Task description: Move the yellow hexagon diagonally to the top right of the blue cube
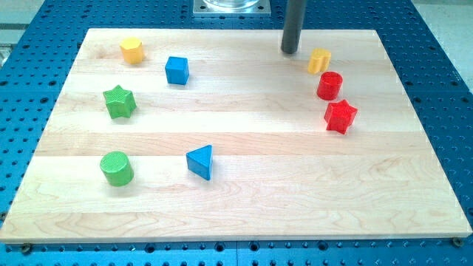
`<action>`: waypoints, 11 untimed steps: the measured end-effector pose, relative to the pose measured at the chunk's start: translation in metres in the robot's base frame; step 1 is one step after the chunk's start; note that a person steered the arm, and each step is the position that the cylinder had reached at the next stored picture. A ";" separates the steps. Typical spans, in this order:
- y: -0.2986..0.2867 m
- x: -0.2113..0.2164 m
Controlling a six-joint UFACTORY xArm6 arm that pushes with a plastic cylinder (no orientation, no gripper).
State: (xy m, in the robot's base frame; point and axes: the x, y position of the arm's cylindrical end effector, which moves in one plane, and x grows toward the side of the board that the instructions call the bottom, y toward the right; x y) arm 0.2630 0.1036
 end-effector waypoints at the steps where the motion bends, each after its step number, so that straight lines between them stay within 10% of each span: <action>1: 0.053 0.017; 2: 0.044 0.010; 4: -0.196 -0.061; 6: -0.403 -0.030; 8: -0.246 -0.016; 9: -0.296 -0.009; 11: -0.175 0.015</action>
